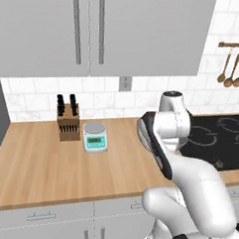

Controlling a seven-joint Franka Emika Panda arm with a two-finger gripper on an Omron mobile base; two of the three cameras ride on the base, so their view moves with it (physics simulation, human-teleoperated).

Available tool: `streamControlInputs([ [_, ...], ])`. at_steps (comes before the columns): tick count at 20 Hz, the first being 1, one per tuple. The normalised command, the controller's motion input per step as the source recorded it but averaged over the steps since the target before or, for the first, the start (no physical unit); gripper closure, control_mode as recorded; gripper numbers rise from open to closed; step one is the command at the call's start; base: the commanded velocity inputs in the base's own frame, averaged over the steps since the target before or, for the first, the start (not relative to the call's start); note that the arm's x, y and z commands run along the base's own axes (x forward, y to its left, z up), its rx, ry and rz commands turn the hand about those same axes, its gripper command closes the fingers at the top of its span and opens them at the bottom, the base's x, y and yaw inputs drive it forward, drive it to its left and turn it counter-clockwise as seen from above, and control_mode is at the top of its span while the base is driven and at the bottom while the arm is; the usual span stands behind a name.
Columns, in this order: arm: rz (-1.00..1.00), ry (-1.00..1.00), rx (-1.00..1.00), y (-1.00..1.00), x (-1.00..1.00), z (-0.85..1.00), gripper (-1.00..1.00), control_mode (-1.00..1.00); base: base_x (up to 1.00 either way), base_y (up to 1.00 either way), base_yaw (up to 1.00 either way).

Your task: Take the meat container that has the chicken drumstick and place it on the second highest rack of the freezer. Then take the vegetable container that has the squashs and place it on the highest rack of the freezer.

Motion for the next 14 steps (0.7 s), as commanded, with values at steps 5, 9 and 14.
streamControlInputs([
  [5, 0.35, 0.06, 0.0, 0.09, -0.97, 0.85, 1.0, -1.0, 0.0, 0.0, 0.0],
  [9, 0.48, 0.01, 0.0, 0.1, -1.0, 0.7, 1.0, -1.0, 0.0, 0.0, 0.0],
  [14, 0.5, 0.0, 0.0, 0.08, -1.0, 0.64, 1.0, -1.0, 0.0, 0.0, 0.0],
])
